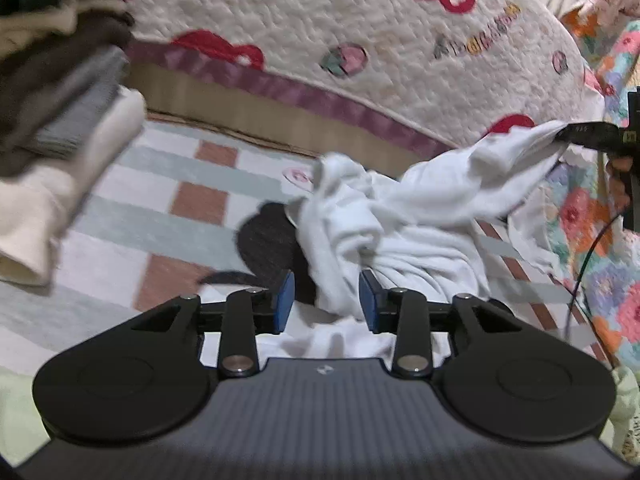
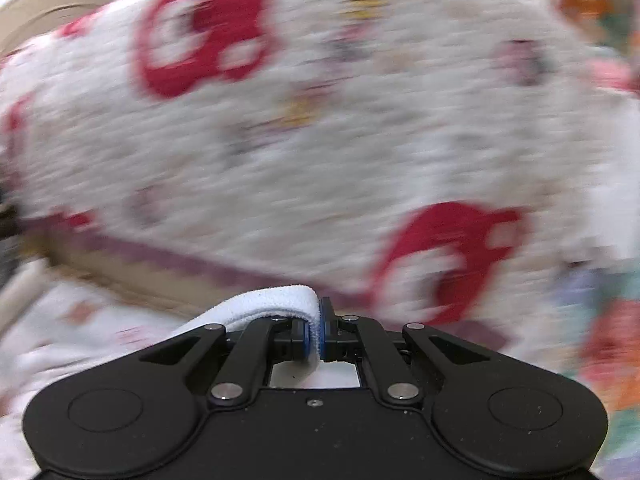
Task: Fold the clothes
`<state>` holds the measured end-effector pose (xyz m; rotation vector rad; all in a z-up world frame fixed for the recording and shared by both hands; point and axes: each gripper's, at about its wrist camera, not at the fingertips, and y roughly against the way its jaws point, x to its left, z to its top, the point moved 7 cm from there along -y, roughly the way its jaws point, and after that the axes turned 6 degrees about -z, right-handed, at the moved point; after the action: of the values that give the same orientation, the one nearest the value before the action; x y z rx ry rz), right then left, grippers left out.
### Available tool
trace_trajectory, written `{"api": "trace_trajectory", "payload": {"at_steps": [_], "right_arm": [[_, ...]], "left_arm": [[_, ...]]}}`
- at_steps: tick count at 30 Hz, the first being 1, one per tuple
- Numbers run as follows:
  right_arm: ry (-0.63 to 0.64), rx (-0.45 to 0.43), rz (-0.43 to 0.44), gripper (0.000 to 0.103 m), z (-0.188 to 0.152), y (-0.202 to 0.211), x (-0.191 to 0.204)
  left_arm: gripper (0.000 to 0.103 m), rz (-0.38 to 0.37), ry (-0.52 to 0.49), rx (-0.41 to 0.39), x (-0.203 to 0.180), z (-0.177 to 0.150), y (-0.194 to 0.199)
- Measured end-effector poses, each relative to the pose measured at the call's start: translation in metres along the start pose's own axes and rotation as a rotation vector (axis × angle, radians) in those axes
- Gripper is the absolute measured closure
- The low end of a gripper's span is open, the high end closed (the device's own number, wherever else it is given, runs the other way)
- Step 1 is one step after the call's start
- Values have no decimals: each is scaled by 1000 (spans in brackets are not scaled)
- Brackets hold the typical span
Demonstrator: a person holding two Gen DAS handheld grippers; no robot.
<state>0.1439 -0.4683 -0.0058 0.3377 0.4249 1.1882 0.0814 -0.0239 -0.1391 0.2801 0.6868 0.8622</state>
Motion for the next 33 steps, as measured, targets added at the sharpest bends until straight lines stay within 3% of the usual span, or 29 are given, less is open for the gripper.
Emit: {"api": "trace_trajectory", "payload": {"at_steps": [3,6,12,15,16,17,18,19,20,21,27,28,29,31,33], "right_arm": [[-53,15,-147,99,-5,-19,-61],[-91,52,-251,99,-28,-45,-102],[-96,31,-408,99,-73,-59,-149],[-210,64,-479,99,-81,-57,-192],[-227,102,-510,97,-85,-60,-205],[-194,159,-529,86,-93,-67,-214],[-120,248,-524,80,-108,-78,-218],[-46,337,-518,64,-123,-87,-222],[-41,367,-498,56,-139,-88,-222],[-36,397,-478,56,-154,-88,-223],[-49,294,-324,54,-186,-50,-178],[-48,274,-310,52,-187,-41,-170],[-58,256,-303,48,-186,-32,-165],[-105,243,-325,37,-189,-19,-167],[-181,314,-397,30,-204,-21,-184]], "left_arm": [[61,-29,23,47,-6,-2,-19],[59,1,2,79,-8,0,-40],[55,20,-137,127,-31,15,-78],[47,-26,-205,160,-51,18,-97],[45,-41,-220,177,-58,17,-103],[45,-51,-236,193,-66,16,-109],[45,-55,-253,205,-73,13,-114],[45,-58,-269,217,-80,11,-118],[45,-55,-279,231,-85,8,-122],[45,-54,-286,238,-89,6,-125],[38,0,-236,227,-91,15,-149],[57,-18,-226,225,-93,20,-153],[98,-66,-235,230,-97,24,-156],[95,-68,-260,241,-103,30,-164],[96,-52,-298,216,-111,38,-167]]}}
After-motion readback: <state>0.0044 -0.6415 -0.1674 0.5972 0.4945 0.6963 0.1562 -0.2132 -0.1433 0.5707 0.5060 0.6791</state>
